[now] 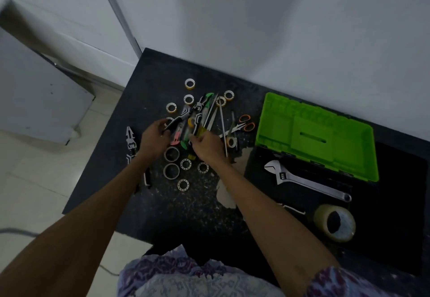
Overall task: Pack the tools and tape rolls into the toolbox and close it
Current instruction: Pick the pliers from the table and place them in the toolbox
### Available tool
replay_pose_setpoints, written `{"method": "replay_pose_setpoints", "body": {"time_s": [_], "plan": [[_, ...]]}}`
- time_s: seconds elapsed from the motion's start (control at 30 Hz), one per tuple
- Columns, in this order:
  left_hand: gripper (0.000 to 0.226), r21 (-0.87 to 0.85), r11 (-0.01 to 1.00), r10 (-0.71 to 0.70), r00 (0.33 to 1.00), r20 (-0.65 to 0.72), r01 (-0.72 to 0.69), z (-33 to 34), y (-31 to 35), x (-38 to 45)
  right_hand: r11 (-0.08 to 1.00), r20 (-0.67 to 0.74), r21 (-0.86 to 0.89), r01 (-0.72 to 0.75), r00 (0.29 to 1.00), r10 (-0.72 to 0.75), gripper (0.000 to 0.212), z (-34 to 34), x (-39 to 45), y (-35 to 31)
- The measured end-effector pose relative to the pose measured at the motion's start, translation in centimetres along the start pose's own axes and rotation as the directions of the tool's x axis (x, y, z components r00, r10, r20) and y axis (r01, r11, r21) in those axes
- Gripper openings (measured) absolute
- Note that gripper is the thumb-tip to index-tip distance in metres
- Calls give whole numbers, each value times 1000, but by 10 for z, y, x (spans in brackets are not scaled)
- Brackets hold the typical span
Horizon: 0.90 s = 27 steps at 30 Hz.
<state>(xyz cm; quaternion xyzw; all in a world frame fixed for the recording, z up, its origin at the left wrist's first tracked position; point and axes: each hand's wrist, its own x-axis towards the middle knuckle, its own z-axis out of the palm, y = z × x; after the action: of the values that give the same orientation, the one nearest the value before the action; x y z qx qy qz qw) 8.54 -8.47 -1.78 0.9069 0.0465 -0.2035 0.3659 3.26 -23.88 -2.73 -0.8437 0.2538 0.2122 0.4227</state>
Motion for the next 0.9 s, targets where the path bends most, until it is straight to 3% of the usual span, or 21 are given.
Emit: {"method": "replay_pose_setpoints", "body": {"time_s": [0.17,0.27,0.4,0.6,0.77,0.9], "plan": [[44,158,984,68,989,133,-89,4,0,18,984,-41,-177,17,999,-25,49,2,11,-13],[43,160,984,57,990,127,-77,6,-1,24,956,-58,-293,-10,998,-7,52,2,19,-21],[30,155,987,33,994,102,-49,9,-2,29,961,-75,-278,-5,997,-17,44,4,20,-26],[25,-46,999,-15,999,44,17,9,5,23,979,-177,-201,32,982,-69,40,-6,5,-16],[25,-255,960,-77,985,154,115,10,6,15,974,-221,-196,110,963,-154,34,-18,-12,-5],[28,-291,942,-95,965,243,166,9,16,-4,942,-221,-271,198,940,-261,30,-38,-34,10]]}}
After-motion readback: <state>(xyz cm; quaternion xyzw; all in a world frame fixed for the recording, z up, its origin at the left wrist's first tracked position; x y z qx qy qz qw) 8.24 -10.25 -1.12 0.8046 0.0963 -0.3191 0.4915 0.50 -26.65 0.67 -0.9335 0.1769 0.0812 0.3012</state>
